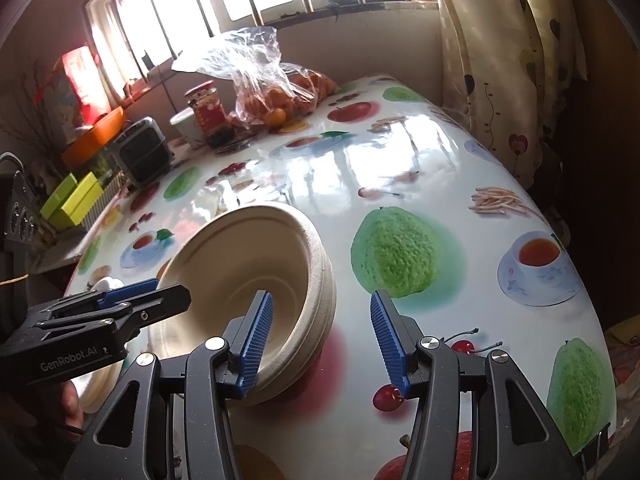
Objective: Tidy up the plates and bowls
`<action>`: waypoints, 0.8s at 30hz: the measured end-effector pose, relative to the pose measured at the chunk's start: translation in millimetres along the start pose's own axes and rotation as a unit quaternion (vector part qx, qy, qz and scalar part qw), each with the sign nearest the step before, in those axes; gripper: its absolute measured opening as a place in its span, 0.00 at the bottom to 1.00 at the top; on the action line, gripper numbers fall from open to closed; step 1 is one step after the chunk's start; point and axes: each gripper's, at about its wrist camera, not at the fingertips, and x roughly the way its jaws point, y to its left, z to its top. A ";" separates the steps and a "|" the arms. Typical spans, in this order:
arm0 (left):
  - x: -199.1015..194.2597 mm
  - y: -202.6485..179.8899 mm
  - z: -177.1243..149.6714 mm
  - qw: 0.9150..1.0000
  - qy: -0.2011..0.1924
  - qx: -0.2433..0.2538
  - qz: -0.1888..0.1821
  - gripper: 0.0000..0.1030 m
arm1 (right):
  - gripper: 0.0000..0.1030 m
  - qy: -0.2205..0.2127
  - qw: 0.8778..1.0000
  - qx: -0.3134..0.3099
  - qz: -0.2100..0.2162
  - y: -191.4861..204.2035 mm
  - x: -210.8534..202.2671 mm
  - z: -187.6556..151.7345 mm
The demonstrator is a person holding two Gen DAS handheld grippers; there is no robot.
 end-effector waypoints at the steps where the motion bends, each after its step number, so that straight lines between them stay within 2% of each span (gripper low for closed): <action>1: 0.4 0.7 0.1 1.000 0.001 -0.002 -0.002 0.45 | 0.49 0.000 1.000 -0.001 0.002 0.7 0.2 -0.2; 12: 8.6 9.3 -1.7 0.999 0.012 -0.028 -0.027 0.45 | 0.49 0.006 1.000 0.008 0.008 -0.2 5.7 -1.9; 15: 8.2 9.9 -2.1 0.999 0.011 -0.032 -0.032 0.45 | 0.41 0.009 1.000 0.009 0.012 0.1 6.8 -2.4; 20: 7.6 9.8 -1.6 0.999 0.007 -0.034 -0.036 0.45 | 0.36 0.010 1.000 0.014 0.013 -0.7 8.1 -2.5; 24: 7.9 10.2 -0.9 0.999 0.005 -0.036 -0.036 0.43 | 0.28 0.011 1.000 0.012 0.014 -0.3 8.1 -2.7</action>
